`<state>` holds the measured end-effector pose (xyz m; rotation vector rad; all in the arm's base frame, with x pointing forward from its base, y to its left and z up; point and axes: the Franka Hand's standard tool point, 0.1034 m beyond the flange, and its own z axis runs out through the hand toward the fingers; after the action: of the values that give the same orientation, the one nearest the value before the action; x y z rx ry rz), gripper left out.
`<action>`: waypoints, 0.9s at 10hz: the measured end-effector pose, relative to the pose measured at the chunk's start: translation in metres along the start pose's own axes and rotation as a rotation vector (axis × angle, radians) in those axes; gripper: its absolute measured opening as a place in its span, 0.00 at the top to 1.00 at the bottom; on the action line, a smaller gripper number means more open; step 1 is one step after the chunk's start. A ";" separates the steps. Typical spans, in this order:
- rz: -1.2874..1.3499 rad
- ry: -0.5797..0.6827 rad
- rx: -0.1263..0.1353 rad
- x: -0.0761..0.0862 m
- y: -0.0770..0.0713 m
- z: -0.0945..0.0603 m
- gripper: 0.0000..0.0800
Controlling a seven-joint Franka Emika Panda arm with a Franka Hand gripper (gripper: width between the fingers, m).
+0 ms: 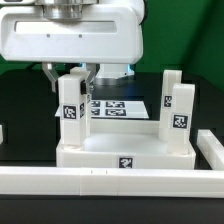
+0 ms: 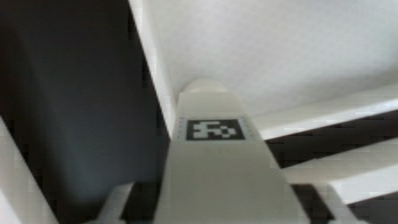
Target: Assemble desk
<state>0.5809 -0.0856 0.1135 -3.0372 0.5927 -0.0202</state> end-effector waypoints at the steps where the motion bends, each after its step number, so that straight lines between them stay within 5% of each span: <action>1: 0.084 0.000 0.001 0.000 0.000 0.000 0.64; 3: 0.322 -0.001 0.001 -0.001 -0.001 0.000 0.64; 5: 0.524 -0.003 0.032 -0.001 0.000 0.001 0.64; 9: 0.929 -0.017 0.032 -0.002 -0.003 0.002 0.64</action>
Offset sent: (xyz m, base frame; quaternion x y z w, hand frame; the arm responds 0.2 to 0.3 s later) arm -0.0103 0.0022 -0.0011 0.0303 -0.0171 0.2237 0.9740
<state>0.5804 -0.0825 0.1118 -2.4232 1.8692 0.0305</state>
